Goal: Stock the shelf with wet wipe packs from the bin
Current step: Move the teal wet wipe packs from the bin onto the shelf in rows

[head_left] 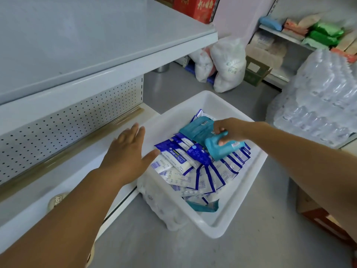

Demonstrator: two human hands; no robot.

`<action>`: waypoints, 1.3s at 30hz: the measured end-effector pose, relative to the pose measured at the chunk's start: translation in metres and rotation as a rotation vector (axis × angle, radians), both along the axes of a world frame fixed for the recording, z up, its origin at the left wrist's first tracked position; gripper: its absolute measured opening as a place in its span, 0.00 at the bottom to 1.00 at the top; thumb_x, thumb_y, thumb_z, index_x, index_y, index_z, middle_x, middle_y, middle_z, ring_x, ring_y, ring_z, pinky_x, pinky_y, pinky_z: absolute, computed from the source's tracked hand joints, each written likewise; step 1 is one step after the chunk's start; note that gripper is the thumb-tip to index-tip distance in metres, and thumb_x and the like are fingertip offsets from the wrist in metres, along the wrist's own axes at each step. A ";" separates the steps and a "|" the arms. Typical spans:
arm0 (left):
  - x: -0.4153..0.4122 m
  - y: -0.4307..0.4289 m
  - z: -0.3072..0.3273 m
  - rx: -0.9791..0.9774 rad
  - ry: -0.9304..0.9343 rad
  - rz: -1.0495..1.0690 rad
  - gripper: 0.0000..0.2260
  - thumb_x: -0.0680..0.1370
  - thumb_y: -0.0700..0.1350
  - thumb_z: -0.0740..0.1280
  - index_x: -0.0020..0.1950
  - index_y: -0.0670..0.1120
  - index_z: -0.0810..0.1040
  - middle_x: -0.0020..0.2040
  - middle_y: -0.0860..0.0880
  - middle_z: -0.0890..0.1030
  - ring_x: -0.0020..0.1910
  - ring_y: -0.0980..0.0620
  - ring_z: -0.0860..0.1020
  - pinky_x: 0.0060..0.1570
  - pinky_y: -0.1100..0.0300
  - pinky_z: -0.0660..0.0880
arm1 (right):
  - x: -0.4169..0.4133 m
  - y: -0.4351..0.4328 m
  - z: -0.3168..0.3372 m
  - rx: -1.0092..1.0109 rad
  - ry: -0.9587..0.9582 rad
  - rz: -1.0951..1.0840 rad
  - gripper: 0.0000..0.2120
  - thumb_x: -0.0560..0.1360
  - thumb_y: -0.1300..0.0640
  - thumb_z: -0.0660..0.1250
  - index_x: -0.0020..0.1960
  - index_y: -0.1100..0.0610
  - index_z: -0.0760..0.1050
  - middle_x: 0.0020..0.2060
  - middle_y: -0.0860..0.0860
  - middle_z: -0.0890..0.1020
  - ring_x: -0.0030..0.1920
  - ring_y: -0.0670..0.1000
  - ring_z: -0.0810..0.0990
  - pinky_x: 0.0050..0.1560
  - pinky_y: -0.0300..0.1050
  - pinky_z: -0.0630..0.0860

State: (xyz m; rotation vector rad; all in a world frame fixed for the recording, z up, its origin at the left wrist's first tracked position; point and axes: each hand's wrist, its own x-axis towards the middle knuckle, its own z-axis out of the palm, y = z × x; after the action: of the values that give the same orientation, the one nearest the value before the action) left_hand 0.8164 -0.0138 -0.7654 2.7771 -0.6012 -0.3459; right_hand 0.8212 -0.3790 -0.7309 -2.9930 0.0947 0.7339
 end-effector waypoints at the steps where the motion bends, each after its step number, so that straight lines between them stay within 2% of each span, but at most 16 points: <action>1: 0.001 -0.001 -0.002 -0.008 0.002 0.001 0.40 0.78 0.69 0.50 0.81 0.50 0.40 0.82 0.51 0.39 0.81 0.47 0.41 0.77 0.46 0.50 | 0.007 0.002 0.008 0.033 -0.032 0.009 0.15 0.72 0.50 0.77 0.49 0.44 0.71 0.51 0.48 0.78 0.53 0.54 0.77 0.51 0.48 0.73; 4: 0.004 -0.002 -0.005 -0.017 0.014 0.008 0.40 0.78 0.69 0.51 0.81 0.51 0.39 0.82 0.51 0.39 0.81 0.47 0.41 0.77 0.46 0.50 | 0.034 0.014 0.023 0.094 -0.132 0.040 0.09 0.75 0.51 0.74 0.52 0.50 0.76 0.50 0.50 0.79 0.51 0.53 0.77 0.50 0.46 0.72; 7: 0.005 0.000 -0.006 -0.021 0.021 0.000 0.39 0.78 0.69 0.50 0.81 0.51 0.38 0.82 0.52 0.38 0.81 0.48 0.40 0.77 0.46 0.49 | 0.060 0.031 0.011 0.162 -0.241 0.033 0.06 0.75 0.54 0.74 0.51 0.50 0.79 0.52 0.51 0.81 0.56 0.56 0.78 0.58 0.50 0.74; 10: 0.005 0.002 -0.007 -0.016 0.025 -0.013 0.39 0.78 0.70 0.49 0.81 0.52 0.38 0.81 0.53 0.36 0.80 0.49 0.39 0.78 0.46 0.48 | 0.068 0.048 -0.005 0.137 -0.281 0.013 0.17 0.74 0.48 0.75 0.61 0.48 0.79 0.60 0.52 0.78 0.62 0.54 0.73 0.66 0.54 0.70; 13: 0.006 0.001 -0.007 -0.010 0.033 -0.017 0.39 0.78 0.70 0.49 0.81 0.52 0.38 0.81 0.53 0.36 0.80 0.49 0.39 0.79 0.46 0.48 | 0.063 0.048 -0.010 0.110 -0.151 0.055 0.24 0.70 0.44 0.77 0.63 0.47 0.78 0.62 0.50 0.78 0.63 0.53 0.75 0.66 0.54 0.72; 16: 0.007 0.001 -0.005 -0.017 0.042 -0.015 0.40 0.78 0.70 0.49 0.81 0.52 0.38 0.81 0.53 0.36 0.80 0.48 0.39 0.79 0.46 0.48 | 0.054 0.037 -0.017 0.063 -0.040 0.061 0.29 0.68 0.46 0.79 0.67 0.46 0.76 0.65 0.48 0.77 0.66 0.53 0.74 0.69 0.53 0.68; 19: 0.007 0.001 -0.004 -0.026 0.052 -0.007 0.39 0.78 0.70 0.50 0.81 0.52 0.38 0.81 0.53 0.37 0.80 0.49 0.39 0.79 0.46 0.48 | 0.053 0.035 -0.026 0.000 -0.101 0.088 0.32 0.69 0.48 0.79 0.70 0.45 0.73 0.69 0.47 0.75 0.69 0.54 0.71 0.70 0.54 0.67; 23: 0.006 0.001 -0.003 -0.013 0.062 -0.012 0.40 0.78 0.70 0.50 0.81 0.52 0.38 0.81 0.54 0.36 0.80 0.50 0.38 0.79 0.46 0.48 | 0.065 0.039 -0.030 -0.106 -0.144 0.147 0.22 0.76 0.49 0.72 0.69 0.44 0.76 0.67 0.46 0.76 0.66 0.54 0.73 0.67 0.47 0.68; 27: 0.006 0.001 -0.002 -0.008 0.076 -0.019 0.40 0.77 0.70 0.49 0.81 0.52 0.37 0.81 0.54 0.35 0.80 0.49 0.38 0.79 0.45 0.48 | 0.073 0.042 -0.022 -0.169 -0.167 0.217 0.17 0.80 0.47 0.66 0.68 0.46 0.78 0.65 0.46 0.79 0.64 0.54 0.75 0.67 0.47 0.70; 30: 0.006 0.002 0.000 0.005 0.088 -0.025 0.42 0.74 0.72 0.46 0.81 0.52 0.37 0.81 0.53 0.35 0.80 0.49 0.38 0.78 0.44 0.49 | 0.075 0.044 -0.008 -0.043 -0.228 0.179 0.15 0.79 0.50 0.68 0.65 0.50 0.81 0.61 0.49 0.82 0.61 0.55 0.77 0.65 0.50 0.72; 32: 0.007 0.002 0.000 0.026 0.098 -0.027 0.43 0.73 0.72 0.45 0.81 0.52 0.37 0.81 0.53 0.34 0.80 0.50 0.38 0.78 0.44 0.48 | 0.071 0.043 0.000 0.093 -0.284 0.144 0.13 0.78 0.52 0.70 0.62 0.51 0.82 0.58 0.50 0.83 0.58 0.54 0.79 0.61 0.46 0.72; 34: 0.008 0.002 0.001 0.028 0.106 -0.013 0.40 0.75 0.71 0.46 0.81 0.53 0.38 0.81 0.53 0.35 0.80 0.51 0.38 0.78 0.43 0.46 | 0.065 0.044 0.009 0.152 -0.324 0.120 0.13 0.79 0.54 0.69 0.62 0.54 0.82 0.58 0.51 0.83 0.55 0.52 0.78 0.57 0.41 0.69; 37: 0.007 -0.001 0.009 -0.058 0.110 0.041 0.37 0.78 0.68 0.48 0.82 0.52 0.44 0.82 0.53 0.40 0.80 0.53 0.40 0.78 0.43 0.44 | 0.052 0.053 0.028 0.158 -0.347 0.088 0.14 0.82 0.51 0.64 0.61 0.56 0.82 0.54 0.54 0.84 0.51 0.54 0.78 0.49 0.42 0.70; 39: 0.003 -0.006 0.020 -0.157 0.113 0.074 0.34 0.80 0.66 0.51 0.82 0.52 0.50 0.82 0.53 0.44 0.81 0.52 0.42 0.79 0.45 0.45 | 0.042 0.060 0.039 0.173 -0.391 0.075 0.15 0.83 0.50 0.62 0.57 0.58 0.82 0.48 0.54 0.83 0.44 0.52 0.77 0.41 0.37 0.68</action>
State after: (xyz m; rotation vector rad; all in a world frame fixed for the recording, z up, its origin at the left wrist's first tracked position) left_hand 0.8191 -0.0195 -0.7452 2.6016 -0.4754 -0.4169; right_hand 0.8635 -0.3191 -0.6917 -2.9180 -0.0945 0.1410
